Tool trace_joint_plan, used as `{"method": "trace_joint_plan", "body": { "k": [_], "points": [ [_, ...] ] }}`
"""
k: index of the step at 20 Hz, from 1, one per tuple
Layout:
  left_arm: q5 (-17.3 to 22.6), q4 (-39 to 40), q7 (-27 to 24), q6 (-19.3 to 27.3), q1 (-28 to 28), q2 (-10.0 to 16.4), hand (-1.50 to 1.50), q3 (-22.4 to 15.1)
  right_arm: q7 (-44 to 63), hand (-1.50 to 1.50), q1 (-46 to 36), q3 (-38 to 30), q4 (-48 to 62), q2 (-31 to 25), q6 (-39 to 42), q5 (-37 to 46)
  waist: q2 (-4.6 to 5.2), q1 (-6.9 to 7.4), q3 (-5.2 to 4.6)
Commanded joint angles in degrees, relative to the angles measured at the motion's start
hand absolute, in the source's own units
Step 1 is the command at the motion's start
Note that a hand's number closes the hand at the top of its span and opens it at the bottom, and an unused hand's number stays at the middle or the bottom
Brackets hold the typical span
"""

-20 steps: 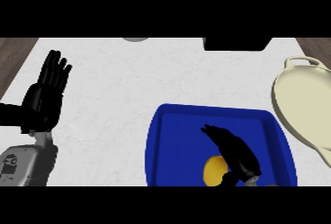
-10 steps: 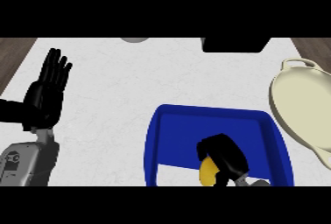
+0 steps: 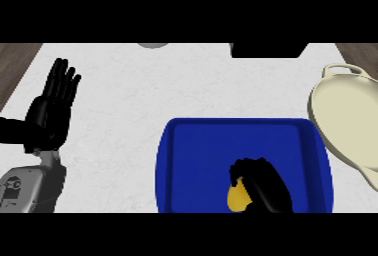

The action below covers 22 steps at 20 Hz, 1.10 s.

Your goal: Pick the lemon from the tray and place it in the pot

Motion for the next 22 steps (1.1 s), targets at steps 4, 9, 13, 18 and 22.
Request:
{"method": "trace_joint_plan", "body": {
  "k": [4, 9, 13, 18, 22],
  "points": [
    [0.1, -0.1, 0.8, 0.1, -0.6, 0.2, 0.00, 0.6, -3.9, 1.50, 14.6, 17.7, -16.3, -4.8, 1.3, 6.2, 0.00, -0.46, 0.50],
    [0.1, 1.4, -0.3, 0.0, -0.2, 0.5, 0.00, 1.8, -2.6, 1.50, 26.3, 17.9, -33.7, -13.7, -7.7, 8.7, 0.08, -1.11, 0.55],
    [-0.3, -0.6, 0.4, -0.3, 0.3, 0.8, 0.00, 1.1, 2.1, 1.50, 28.8, 11.3, -43.0, -14.6, -9.7, 8.6, 0.13, -0.77, 0.57],
    [0.1, 0.2, -1.6, -0.4, 1.8, -0.8, 0.00, 1.1, 2.4, 1.50, 30.1, 0.2, -53.1, -16.4, -12.8, -0.5, 0.29, -0.51, 0.61],
    [0.2, -1.1, 3.0, -0.2, -2.8, 1.4, 0.00, 1.7, 3.9, 1.50, 25.0, -12.3, -51.2, -16.6, -12.7, -9.7, 0.56, 0.22, 0.71]
  ]
}}
